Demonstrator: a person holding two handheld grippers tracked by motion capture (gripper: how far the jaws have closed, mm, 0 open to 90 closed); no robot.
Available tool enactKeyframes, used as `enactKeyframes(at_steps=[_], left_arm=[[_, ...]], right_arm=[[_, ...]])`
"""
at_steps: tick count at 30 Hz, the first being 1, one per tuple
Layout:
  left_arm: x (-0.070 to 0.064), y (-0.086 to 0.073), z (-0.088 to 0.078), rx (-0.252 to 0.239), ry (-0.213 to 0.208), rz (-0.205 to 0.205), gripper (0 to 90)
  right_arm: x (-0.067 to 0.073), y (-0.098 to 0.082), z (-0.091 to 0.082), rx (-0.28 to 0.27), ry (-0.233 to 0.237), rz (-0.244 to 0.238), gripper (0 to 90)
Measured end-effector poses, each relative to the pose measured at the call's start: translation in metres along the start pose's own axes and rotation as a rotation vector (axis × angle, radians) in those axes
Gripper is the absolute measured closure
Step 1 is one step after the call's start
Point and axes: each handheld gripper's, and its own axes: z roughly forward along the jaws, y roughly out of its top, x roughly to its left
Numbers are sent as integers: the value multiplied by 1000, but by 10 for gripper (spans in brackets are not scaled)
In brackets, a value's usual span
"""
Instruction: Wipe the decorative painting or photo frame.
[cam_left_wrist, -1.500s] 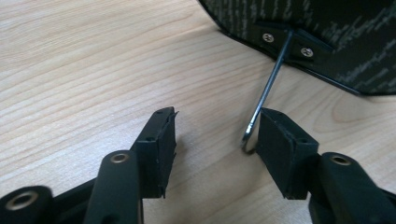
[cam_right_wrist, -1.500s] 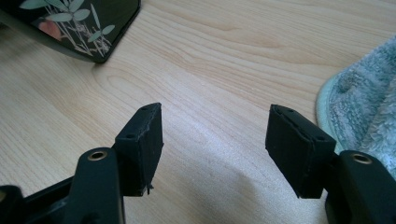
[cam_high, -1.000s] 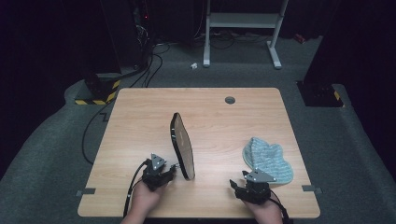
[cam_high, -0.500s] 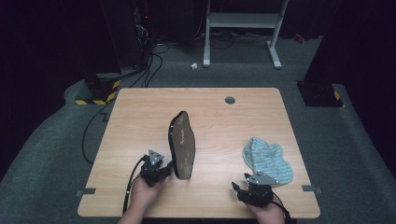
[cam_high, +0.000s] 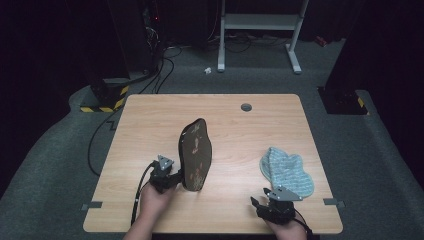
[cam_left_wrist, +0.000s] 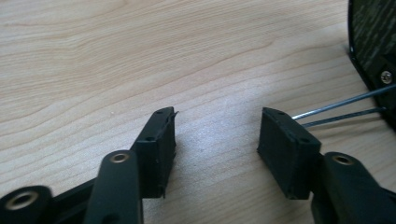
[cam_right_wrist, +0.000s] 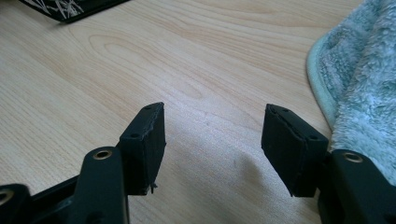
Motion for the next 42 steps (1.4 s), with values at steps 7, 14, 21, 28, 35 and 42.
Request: enactKeyframes(at_steps=[7, 14, 21, 28, 35, 42], left_arm=[[3, -4, -5, 13, -2, 10, 321], [7, -13, -23, 10, -53, 10, 237], [8, -26, -44, 22, -130, 24, 113], [5, -36, -59, 27, -154, 34, 29], [-12, -40, -71, 22, -210, 56, 23], [-29, -36, -78, -3, -240, 88, 33]], right_arm=[[-2, 4, -1, -25, -5, 2, 357], [1, 12, 9, -23, 7, -9, 323], [7, 24, 23, -21, 31, -27, 303], [11, 34, 35, -24, 36, -50, 242], [17, 39, 42, -46, -11, -68, 186], [12, 40, 44, -20, 36, -19, 225]])
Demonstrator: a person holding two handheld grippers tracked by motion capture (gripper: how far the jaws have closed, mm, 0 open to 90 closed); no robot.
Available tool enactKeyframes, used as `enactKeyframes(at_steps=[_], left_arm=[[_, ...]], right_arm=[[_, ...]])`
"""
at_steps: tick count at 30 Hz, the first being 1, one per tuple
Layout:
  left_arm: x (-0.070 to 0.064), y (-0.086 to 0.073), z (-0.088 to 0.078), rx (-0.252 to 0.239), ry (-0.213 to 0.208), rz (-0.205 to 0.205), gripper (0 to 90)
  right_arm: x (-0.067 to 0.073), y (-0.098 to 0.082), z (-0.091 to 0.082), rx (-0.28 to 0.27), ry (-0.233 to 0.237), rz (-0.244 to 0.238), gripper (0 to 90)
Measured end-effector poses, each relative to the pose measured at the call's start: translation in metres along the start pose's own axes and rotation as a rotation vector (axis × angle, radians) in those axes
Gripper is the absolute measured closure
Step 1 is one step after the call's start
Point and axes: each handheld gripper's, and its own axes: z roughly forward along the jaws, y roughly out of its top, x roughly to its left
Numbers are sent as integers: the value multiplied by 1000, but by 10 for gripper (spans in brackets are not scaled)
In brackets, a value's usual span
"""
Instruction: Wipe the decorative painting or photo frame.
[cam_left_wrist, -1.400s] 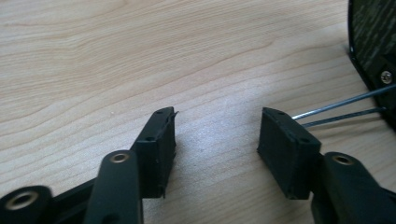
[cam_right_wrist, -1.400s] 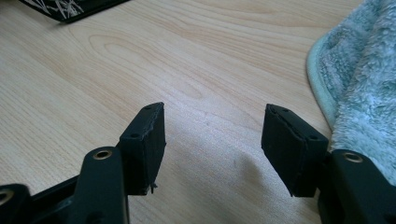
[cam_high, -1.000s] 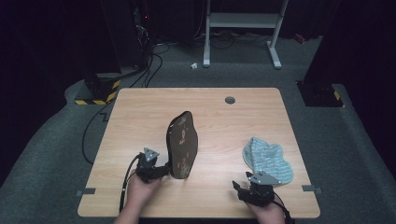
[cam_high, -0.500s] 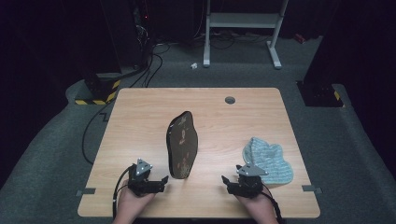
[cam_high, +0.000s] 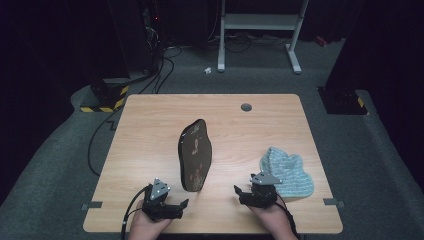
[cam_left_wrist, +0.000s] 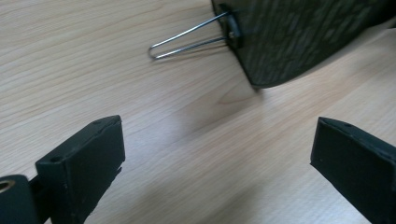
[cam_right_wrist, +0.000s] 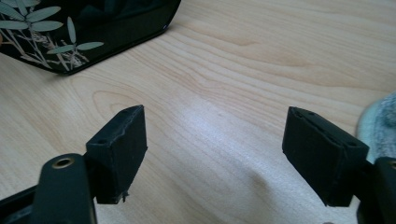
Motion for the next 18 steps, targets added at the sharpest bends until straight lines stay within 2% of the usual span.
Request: enactKeyframes(at_steps=[5, 13, 18], left_arm=[[-5, 4, 1, -14, -23, -5, 32], [-13, 16, 4, -48, -33, -4, 43], [-13, 23, 7, -46, -7, 12, 67]], right_arm=[[-1, -1, -3, -3, -6, 1, 227], [-4, -5, -8, -12, -28, 14, 228], [-5, -8, -13, -16, -40, 17, 234]])
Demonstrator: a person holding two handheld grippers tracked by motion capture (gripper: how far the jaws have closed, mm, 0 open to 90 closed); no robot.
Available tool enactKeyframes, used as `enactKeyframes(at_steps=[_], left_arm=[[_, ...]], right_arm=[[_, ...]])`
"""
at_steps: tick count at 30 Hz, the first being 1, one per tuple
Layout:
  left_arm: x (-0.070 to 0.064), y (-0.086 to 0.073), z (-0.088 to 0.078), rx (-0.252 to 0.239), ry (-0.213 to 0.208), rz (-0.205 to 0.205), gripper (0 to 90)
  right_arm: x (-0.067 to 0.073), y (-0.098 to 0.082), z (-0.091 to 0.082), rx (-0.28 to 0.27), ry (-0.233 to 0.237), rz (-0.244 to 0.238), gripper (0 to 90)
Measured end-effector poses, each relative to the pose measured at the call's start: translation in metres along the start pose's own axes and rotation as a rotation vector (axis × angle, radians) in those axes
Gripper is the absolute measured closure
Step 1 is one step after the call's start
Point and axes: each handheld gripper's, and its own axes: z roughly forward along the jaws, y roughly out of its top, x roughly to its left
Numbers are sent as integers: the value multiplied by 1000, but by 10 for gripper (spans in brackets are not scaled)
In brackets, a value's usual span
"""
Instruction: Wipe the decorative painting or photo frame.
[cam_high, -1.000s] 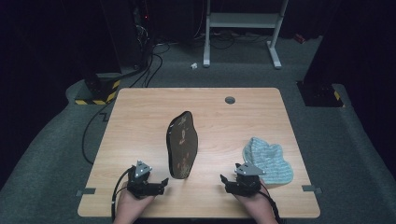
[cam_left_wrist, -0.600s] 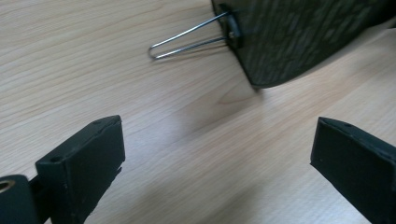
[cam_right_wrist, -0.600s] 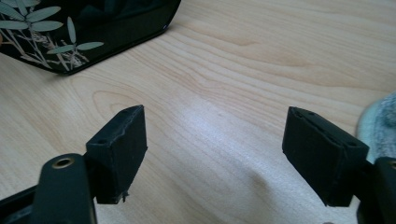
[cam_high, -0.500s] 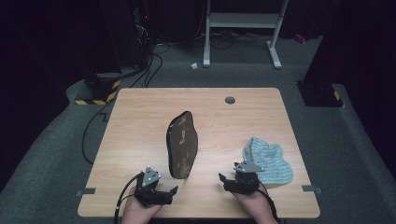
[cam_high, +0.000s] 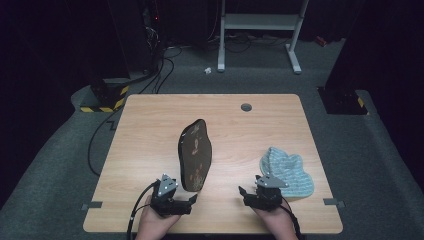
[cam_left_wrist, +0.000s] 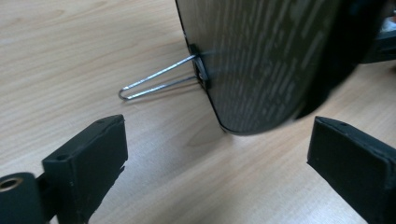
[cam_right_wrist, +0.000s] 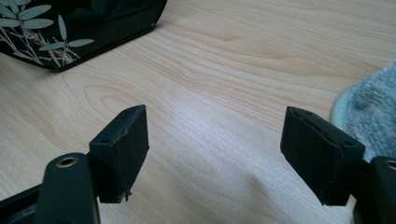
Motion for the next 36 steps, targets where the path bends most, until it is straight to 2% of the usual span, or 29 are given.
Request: enactKeyframes(at_steps=[9, 20, 30, 36], left_arm=[[8, 2, -3, -17, 9, -13, 139], [19, -2, -7, -13, 37, -35, 149], [36, -4, -10, -25, 83, -82, 159], [47, -7, -10, -40, 100, -130, 208]], right_arm=[[-3, -2, -6, -10, 23, 21, 300], [0, -1, -4, -10, 45, 13, 332], [3, -1, -3, -13, 61, 5, 336], [6, 0, -3, -20, 72, 1, 357]])
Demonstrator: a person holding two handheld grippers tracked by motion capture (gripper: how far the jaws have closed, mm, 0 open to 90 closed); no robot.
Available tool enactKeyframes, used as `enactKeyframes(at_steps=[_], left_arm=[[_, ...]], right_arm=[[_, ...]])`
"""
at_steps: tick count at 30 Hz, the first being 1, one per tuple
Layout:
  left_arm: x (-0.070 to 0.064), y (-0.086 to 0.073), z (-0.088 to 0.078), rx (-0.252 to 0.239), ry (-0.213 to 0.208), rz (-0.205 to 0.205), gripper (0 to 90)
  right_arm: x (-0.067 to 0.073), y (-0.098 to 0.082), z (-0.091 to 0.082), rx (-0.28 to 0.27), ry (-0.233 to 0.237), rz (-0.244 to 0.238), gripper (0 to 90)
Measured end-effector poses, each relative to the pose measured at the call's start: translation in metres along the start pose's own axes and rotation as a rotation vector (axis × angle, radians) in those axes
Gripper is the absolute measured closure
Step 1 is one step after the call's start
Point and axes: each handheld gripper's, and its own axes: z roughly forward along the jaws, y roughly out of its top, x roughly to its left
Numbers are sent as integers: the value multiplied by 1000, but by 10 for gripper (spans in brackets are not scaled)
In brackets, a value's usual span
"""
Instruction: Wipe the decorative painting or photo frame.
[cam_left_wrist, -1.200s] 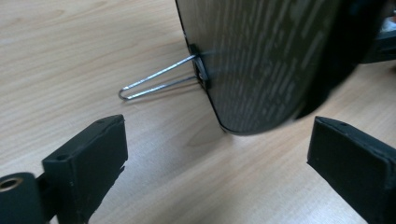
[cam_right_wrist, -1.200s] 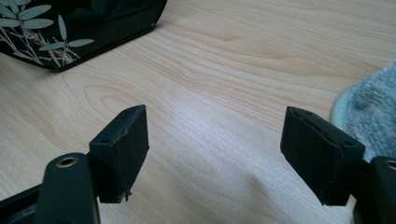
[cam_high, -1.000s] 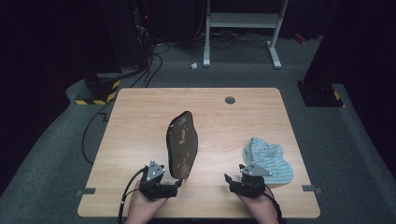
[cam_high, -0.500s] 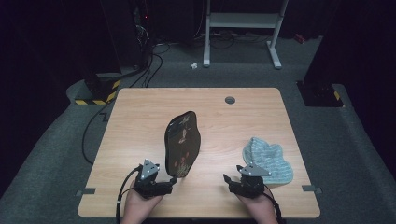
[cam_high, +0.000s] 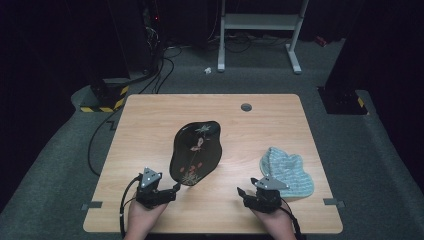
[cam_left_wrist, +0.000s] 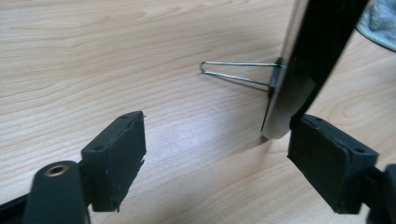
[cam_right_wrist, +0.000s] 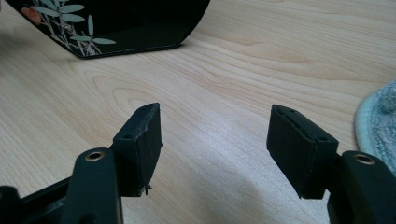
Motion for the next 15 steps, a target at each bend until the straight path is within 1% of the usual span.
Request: enactKeyframes(at_steps=[5, 7, 9, 12, 13, 15], left_arm=[[11, 1, 5, -1, 25, -35, 224], [15, 3, 8, -2, 38, -51, 226], [19, 4, 11, -8, 47, -65, 239], [22, 4, 17, -2, 63, -66, 273], [23, 3, 18, 7, 63, -69, 293], [25, 3, 19, 14, 56, -78, 297]], right_arm=[[2, 0, 0, -2, 10, -1, 367], [4, 1, 0, -5, 20, 7, 369], [7, 1, 0, -8, 22, -2, 374], [11, 2, 0, -17, 23, -11, 391], [12, 2, 0, -20, 21, -18, 395], [13, 3, 0, -26, 24, -18, 396]])
